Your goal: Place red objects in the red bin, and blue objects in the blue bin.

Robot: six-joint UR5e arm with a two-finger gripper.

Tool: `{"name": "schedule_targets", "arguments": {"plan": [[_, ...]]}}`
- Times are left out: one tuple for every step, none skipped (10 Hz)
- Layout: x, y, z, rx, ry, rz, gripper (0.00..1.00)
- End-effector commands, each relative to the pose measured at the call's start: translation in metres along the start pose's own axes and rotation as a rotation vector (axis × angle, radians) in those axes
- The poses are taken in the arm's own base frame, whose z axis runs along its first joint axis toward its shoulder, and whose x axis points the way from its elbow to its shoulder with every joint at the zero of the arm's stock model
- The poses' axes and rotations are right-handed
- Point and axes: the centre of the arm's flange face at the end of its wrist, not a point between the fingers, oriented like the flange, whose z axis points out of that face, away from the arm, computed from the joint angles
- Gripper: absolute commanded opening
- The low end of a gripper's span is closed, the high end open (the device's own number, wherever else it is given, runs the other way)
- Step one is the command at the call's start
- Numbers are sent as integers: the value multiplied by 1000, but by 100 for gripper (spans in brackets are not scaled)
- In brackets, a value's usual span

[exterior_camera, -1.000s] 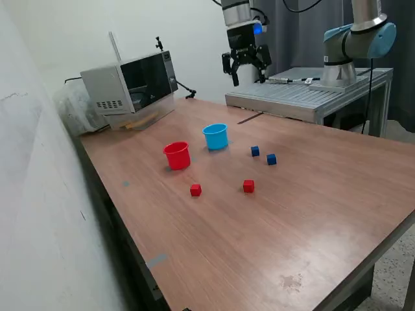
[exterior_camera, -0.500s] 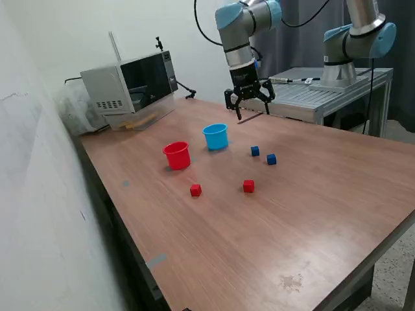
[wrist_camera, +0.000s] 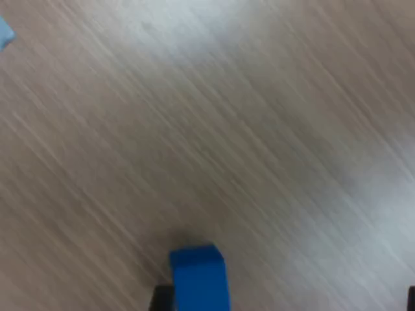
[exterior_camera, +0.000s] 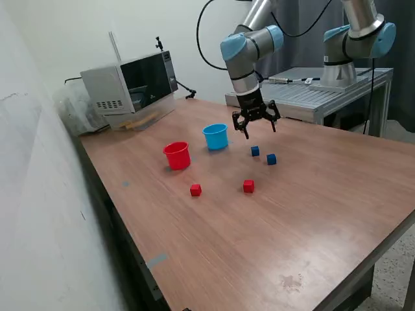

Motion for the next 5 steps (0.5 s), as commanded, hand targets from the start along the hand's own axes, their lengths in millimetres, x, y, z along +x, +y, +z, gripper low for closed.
{"name": "schedule_targets", "arguments": {"plan": [[-8, 3, 27, 27, -1, -1, 100], [-11, 4, 36, 34, 8, 3, 100], [-16, 2, 37, 40, 2, 11, 100], [-18, 2, 36, 40, 0, 14, 100], [-20, 5, 38, 38, -3, 19, 100]]}}
